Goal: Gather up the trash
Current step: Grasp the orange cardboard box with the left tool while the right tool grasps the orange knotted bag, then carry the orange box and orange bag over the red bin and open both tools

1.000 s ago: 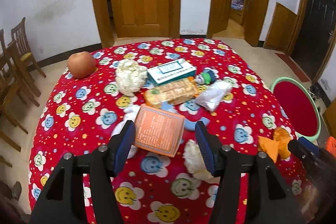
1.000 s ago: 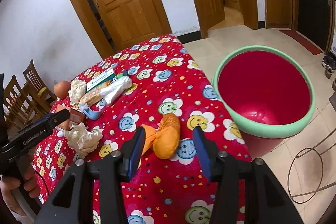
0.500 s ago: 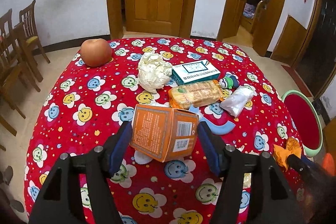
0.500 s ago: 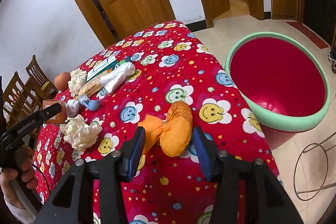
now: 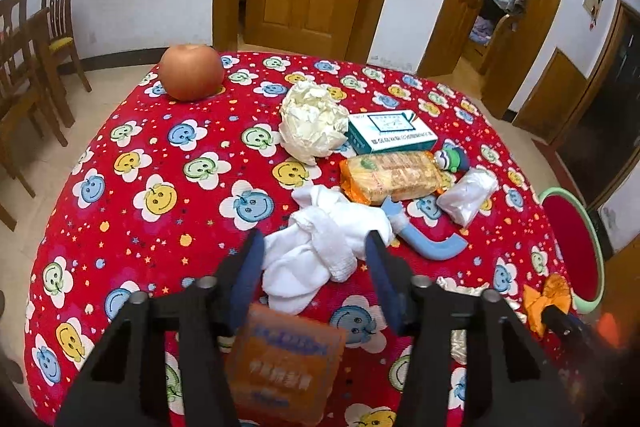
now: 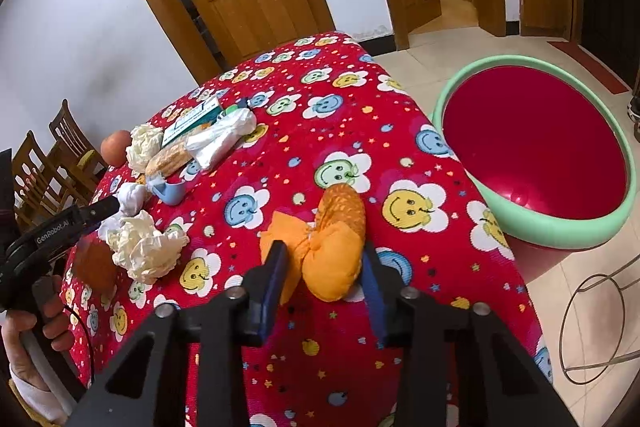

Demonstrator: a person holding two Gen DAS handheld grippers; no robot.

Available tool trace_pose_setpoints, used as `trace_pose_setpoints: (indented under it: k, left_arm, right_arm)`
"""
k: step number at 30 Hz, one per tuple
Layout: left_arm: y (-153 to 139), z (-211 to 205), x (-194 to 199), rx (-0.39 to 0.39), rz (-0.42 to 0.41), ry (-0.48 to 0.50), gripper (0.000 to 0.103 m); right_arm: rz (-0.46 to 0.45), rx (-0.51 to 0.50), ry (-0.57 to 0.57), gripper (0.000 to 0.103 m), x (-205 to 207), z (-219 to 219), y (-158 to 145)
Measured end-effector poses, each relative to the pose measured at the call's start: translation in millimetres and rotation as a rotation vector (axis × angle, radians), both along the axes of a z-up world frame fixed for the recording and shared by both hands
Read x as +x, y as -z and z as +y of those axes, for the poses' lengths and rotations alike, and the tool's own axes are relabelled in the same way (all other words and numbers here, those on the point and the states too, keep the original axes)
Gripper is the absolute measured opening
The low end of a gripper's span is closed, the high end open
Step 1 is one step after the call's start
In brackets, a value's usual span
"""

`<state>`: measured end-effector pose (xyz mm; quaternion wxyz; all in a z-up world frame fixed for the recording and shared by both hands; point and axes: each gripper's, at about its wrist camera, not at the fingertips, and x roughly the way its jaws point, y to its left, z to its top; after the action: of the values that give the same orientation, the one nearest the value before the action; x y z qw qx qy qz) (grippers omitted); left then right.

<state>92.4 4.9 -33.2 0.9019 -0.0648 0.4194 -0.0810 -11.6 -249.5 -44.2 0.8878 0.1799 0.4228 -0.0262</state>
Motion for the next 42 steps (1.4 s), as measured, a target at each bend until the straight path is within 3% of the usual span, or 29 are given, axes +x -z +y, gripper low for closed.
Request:
trace_pose_setpoints:
  k: [5, 10, 24, 27, 31, 42]
  left_arm:
    - [-8.2, 10.7, -9.3, -0.03, 0.005, 0.003, 0.05]
    - [-16.8, 16.3, -27.4, 0.031, 0.011, 0.021, 0.06]
    - [0.6, 21.1, -51.8, 0.039, 0.071, 0.052, 0.06]
    - [2.1, 19.1, -53.5, 0.038, 0.067, 0.068, 0.049]
    - [-1.0, 14.9, -56.1, 0.066, 0.052, 0.072, 0.049]
    - [-37.8, -12.1, -64.3, 0.037, -0.039, 0.134, 0.048]
  right_arm:
    - [-0.016, -0.01, -0.004, 0.028, -1.3, 1.6, -2.2]
    - [-0.043, -0.003, 0.003, 0.024, -5.3, 0.1, -7.8]
    - [-0.132, -0.017, 0.019, 0.022, -23.6, -4.0, -37.2]
    - [-0.141, -0.022, 0.026, 0.022, -26.9, -7.1, -40.7]
    - [-0.153, -0.028, 0.04, 0.022, -31.1, -13.4, -45.1]
    - [-0.193, -0.052, 0.109, 0.022, -42.7, -43.6, -59.2]
